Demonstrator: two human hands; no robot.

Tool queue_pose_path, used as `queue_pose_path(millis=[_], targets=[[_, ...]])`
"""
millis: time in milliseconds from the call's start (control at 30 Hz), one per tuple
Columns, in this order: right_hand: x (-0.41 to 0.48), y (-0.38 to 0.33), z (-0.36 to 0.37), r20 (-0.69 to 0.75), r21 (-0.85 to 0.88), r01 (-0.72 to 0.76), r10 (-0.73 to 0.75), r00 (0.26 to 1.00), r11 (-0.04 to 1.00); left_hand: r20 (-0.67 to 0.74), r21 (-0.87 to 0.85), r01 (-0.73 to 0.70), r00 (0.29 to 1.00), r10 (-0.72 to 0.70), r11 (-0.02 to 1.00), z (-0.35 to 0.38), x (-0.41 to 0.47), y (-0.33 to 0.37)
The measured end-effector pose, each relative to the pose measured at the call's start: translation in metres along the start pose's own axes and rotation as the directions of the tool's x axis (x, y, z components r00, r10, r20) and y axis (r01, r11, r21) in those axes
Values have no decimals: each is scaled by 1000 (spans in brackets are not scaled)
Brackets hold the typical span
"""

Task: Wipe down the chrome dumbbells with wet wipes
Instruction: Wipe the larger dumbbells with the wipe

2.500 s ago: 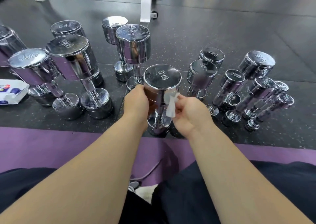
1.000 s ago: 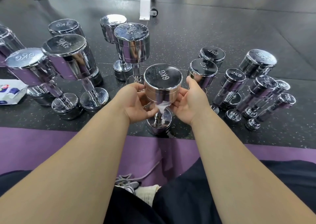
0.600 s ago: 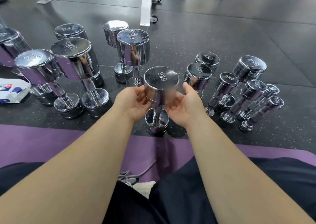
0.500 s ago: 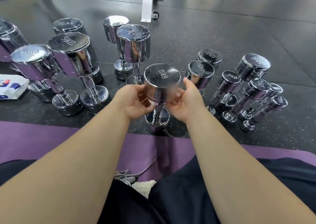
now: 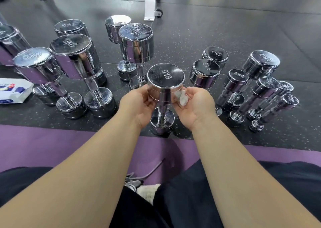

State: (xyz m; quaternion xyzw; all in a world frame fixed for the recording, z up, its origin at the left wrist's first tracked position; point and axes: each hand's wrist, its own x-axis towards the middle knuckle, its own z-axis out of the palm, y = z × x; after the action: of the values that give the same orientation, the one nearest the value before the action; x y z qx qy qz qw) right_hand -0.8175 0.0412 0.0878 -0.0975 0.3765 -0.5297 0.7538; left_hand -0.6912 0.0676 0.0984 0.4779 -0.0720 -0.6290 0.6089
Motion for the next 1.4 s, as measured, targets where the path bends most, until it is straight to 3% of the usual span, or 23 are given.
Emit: queue_pose_path(millis=[167,300,433,633,800,1000,1133,1267,1400], targets=[[11,-9,10,31,-118,-26,29,999,993,124,42,77,989,-82,996,5,12,8],[2,-5,1,-55,-127,-26,19,998,992,12,129,97,995,-99,987,-3,9,12],[-10,-4,-6,-132,-259,-103,71,989,960,-70,145,95,994,-86,985,-6,-3,8],[-23,5,-6,-19,-348,-128,129,991,929,-69,213,108,993,-95,971,-9,-16,-2],[-24,13,-6,-4,-438,-116,127,992,891,0,403,143,988,-156,904,-9,-15,-8],[-30,9,-11,82,-472,-108,166,983,875,-3,295,77,997,-80,952,-12,-10,-8],[-28,11,-14,54,-619,-176,265,963,765,-32,433,223,972,-233,873,-18,-13,-8],[-31,21,-20,-25,-734,-142,183,983,664,-53,545,334,929,-366,769,-20,-14,-11],[-28,22,-21,-135,-623,-119,44,990,773,-55,576,194,978,-199,794,-21,-11,-17]])
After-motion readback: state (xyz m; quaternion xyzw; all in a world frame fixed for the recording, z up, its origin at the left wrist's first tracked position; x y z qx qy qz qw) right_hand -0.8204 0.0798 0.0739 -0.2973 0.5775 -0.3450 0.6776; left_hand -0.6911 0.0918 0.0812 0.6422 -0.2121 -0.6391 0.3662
